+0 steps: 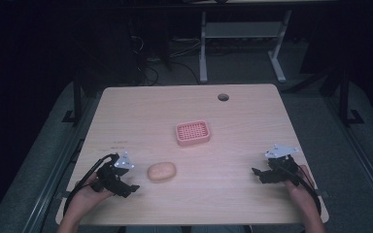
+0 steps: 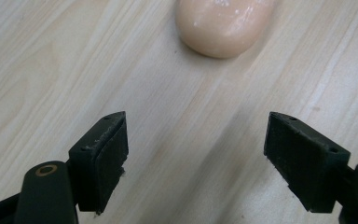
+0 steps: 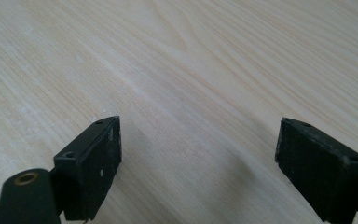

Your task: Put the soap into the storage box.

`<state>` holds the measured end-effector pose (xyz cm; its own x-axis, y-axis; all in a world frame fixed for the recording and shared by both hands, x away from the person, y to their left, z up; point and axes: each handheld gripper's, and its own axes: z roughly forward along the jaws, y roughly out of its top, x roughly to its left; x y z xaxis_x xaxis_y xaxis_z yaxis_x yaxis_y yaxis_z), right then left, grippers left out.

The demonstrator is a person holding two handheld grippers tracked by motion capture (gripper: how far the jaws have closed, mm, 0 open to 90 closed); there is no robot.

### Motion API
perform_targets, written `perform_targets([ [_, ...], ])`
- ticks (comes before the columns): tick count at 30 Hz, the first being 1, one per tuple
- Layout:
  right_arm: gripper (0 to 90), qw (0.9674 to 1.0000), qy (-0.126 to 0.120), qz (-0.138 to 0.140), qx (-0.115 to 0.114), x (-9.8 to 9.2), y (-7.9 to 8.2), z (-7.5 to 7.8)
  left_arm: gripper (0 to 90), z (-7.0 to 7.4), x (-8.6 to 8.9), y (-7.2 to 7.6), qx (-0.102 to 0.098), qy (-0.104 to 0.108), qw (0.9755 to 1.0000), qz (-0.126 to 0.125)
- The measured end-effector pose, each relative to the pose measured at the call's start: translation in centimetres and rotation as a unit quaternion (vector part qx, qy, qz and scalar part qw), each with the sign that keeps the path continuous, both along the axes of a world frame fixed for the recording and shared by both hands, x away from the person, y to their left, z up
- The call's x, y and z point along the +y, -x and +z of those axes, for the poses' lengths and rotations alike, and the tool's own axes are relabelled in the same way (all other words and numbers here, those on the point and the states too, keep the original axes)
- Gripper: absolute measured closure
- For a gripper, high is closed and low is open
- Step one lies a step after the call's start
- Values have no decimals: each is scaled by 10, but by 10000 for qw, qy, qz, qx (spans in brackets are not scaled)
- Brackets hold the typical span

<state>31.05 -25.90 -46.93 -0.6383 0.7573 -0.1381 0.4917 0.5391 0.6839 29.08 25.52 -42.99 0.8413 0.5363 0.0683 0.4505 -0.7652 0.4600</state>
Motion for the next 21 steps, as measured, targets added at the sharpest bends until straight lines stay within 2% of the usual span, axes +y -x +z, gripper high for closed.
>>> perform_targets([
  [5, 139, 10000, -20, -19, 13, 0, 0, 0, 214, 1, -6, -2, -6, -120, 9999, -93],
  [21, 139, 9999, -106, -43, 27, -1, 1, 0, 216, 7, -27, -12, 31, -206, 9991, -357],
])
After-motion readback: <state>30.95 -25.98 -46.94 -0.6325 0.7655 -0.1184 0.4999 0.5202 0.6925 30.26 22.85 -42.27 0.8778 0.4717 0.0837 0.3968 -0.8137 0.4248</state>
